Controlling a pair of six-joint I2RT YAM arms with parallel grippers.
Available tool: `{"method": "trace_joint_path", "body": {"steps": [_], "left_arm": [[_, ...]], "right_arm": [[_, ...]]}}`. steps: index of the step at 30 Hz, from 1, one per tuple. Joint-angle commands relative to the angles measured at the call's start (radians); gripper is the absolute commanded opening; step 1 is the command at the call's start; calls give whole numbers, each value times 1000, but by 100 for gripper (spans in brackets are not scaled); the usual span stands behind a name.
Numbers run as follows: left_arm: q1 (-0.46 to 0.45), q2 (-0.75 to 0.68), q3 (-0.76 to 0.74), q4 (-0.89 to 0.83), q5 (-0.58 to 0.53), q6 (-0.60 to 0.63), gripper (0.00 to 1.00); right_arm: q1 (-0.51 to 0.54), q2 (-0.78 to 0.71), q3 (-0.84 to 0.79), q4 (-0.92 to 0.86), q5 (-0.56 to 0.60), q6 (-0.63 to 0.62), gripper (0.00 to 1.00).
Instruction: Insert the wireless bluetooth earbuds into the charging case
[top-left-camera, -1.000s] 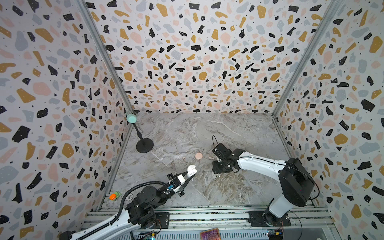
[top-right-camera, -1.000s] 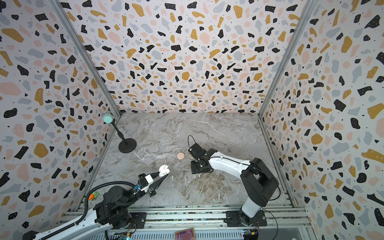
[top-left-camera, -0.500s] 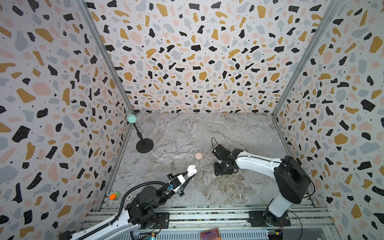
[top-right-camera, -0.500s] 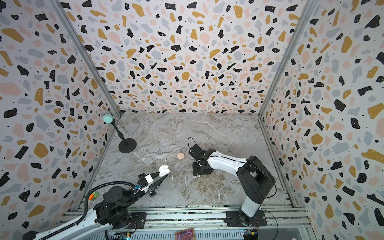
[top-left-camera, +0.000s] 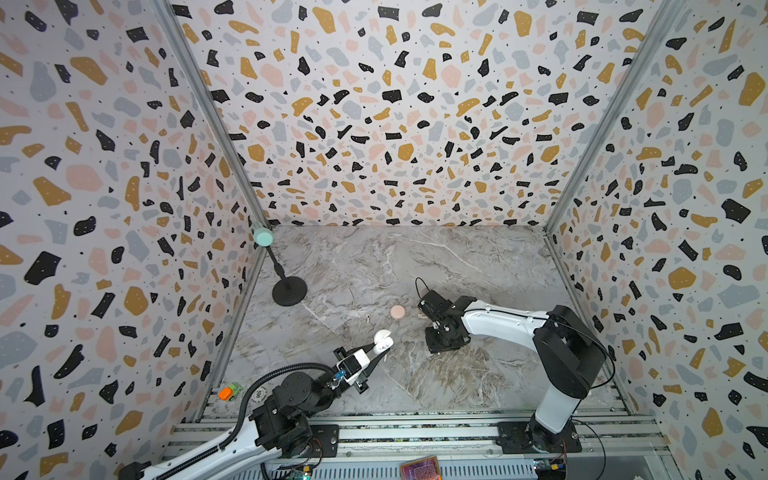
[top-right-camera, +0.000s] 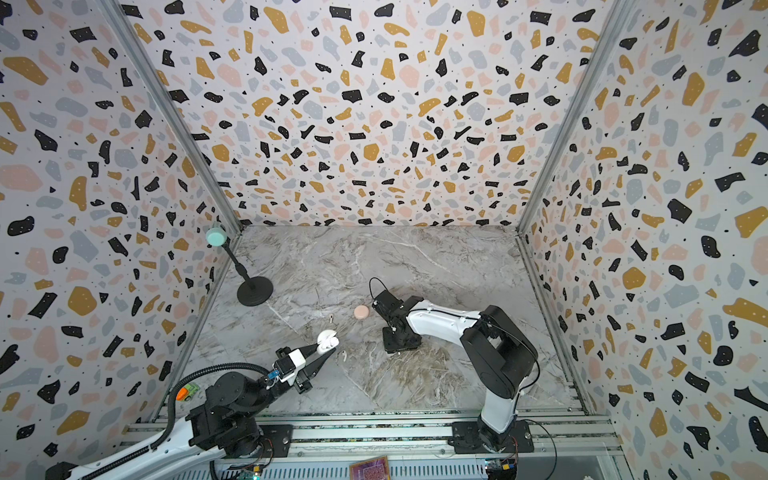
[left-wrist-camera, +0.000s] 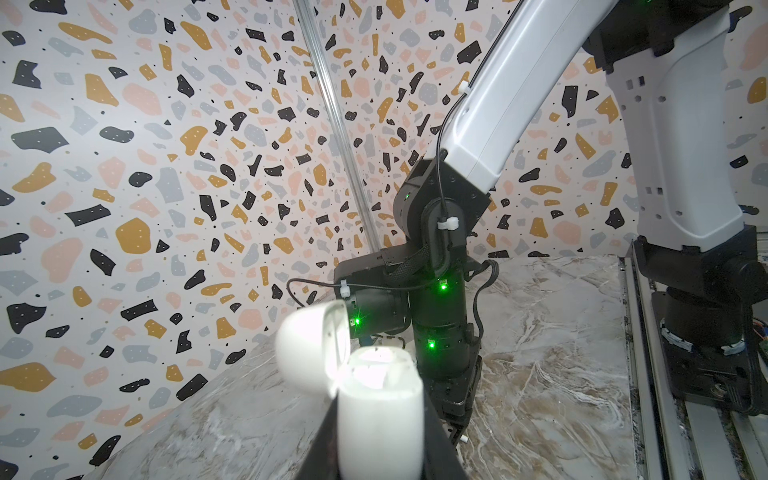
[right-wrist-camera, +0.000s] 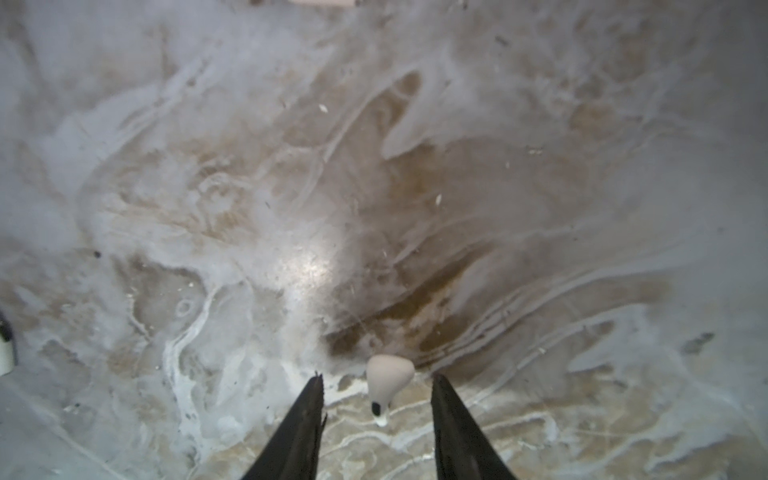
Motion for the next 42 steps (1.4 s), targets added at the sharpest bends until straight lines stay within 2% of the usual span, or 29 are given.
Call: {"method": "trace_joint_path", "body": {"steps": [1,6,31,37,42], "left_arm": [[-4,-13,-6,33,11,15,0],[-5,-15,-6,32,11,14,0],[-6,-21,-8,30,11,17,0],[-7,-21,-9,30,11,16,0],[-7,-19,-8,29,11,17,0]], "right_arm": [[5,12,35,-49,29,-9,42],[5,31,53,-78,74,-6,38],[6,56,14,-8,45,12,21],[8,52,-3,13,38,23,20],[9,38,-14,23,40,31,8]]}}
